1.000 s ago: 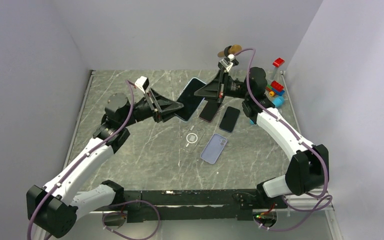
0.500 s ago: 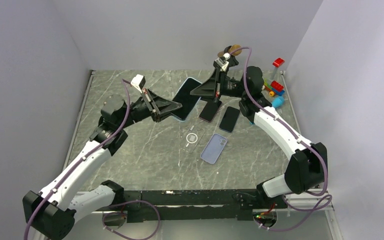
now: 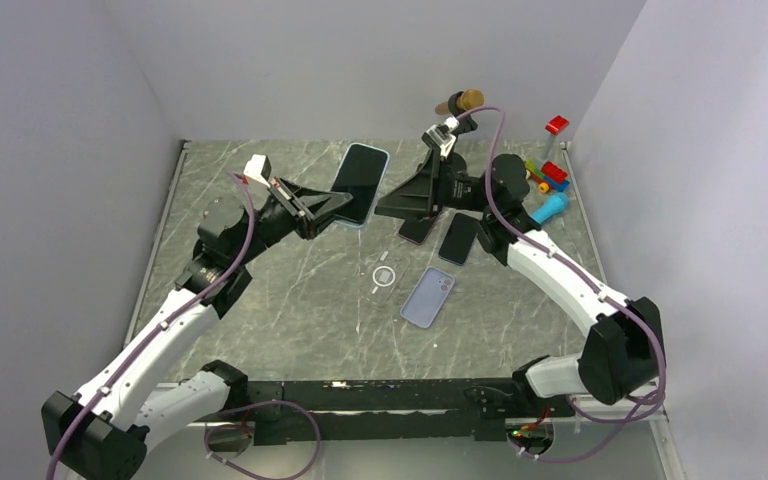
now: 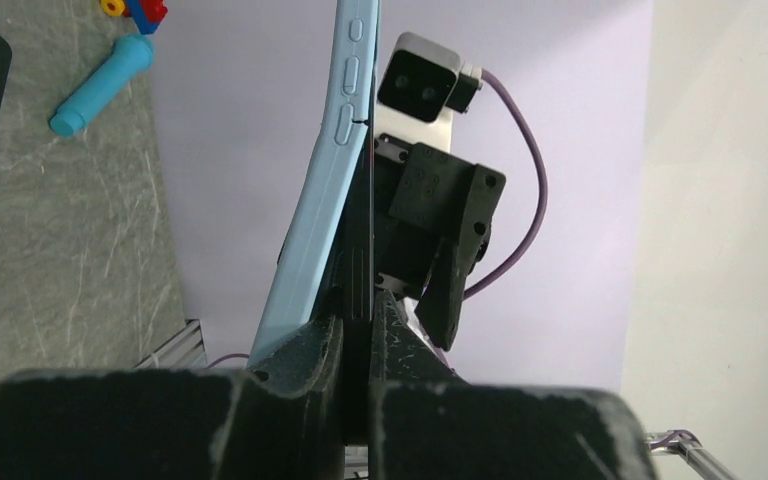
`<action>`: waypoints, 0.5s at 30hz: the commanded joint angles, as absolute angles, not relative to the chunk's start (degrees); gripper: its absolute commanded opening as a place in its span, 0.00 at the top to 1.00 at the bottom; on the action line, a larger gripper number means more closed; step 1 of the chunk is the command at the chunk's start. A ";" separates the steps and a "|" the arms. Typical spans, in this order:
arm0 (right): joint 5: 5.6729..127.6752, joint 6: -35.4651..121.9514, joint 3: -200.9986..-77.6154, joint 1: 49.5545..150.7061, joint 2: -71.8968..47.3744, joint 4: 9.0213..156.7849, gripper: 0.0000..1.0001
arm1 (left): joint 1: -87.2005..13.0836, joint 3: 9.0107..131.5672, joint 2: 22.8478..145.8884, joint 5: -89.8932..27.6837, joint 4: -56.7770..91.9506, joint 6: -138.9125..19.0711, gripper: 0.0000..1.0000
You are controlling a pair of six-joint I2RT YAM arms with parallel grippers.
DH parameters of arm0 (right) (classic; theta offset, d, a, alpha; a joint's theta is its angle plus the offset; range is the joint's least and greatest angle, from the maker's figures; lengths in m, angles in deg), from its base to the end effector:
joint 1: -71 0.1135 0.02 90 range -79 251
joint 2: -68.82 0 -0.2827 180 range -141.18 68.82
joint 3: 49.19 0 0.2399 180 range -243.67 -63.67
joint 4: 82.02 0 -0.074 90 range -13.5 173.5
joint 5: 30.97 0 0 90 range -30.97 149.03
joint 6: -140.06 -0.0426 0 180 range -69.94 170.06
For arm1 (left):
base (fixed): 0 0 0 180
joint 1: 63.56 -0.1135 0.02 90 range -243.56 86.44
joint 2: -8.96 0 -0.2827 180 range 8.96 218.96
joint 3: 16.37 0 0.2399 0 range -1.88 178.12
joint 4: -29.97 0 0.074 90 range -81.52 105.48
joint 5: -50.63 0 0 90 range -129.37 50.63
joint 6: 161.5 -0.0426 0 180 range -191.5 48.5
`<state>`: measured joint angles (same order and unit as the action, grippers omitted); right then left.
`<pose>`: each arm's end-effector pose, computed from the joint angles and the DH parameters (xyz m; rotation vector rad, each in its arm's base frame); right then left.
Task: Take the phone out of the phone case
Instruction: Remove the phone case from the phone.
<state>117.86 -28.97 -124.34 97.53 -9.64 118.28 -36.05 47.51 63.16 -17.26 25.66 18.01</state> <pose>0.2475 0.1643 0.4047 -0.3508 1.7961 2.0627 0.1736 -0.1085 0.3937 -0.5898 1.7239 -1.8504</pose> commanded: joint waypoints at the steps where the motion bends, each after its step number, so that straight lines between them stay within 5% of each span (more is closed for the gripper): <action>1: 115.12 -19.34 -124.30 99.17 -5.47 111.76 0.43 | -36.12 49.48 60.41 -21.39 32.32 20.64 1.00; 3: 113.01 -16.19 -125.28 100.68 -4.99 105.39 0.58 | -36.07 49.60 60.38 -21.91 33.00 20.98 1.00; 15: 109.12 -15.51 -127.39 105.57 -7.26 103.16 0.63 | -35.99 50.24 61.17 -21.53 33.63 21.22 1.00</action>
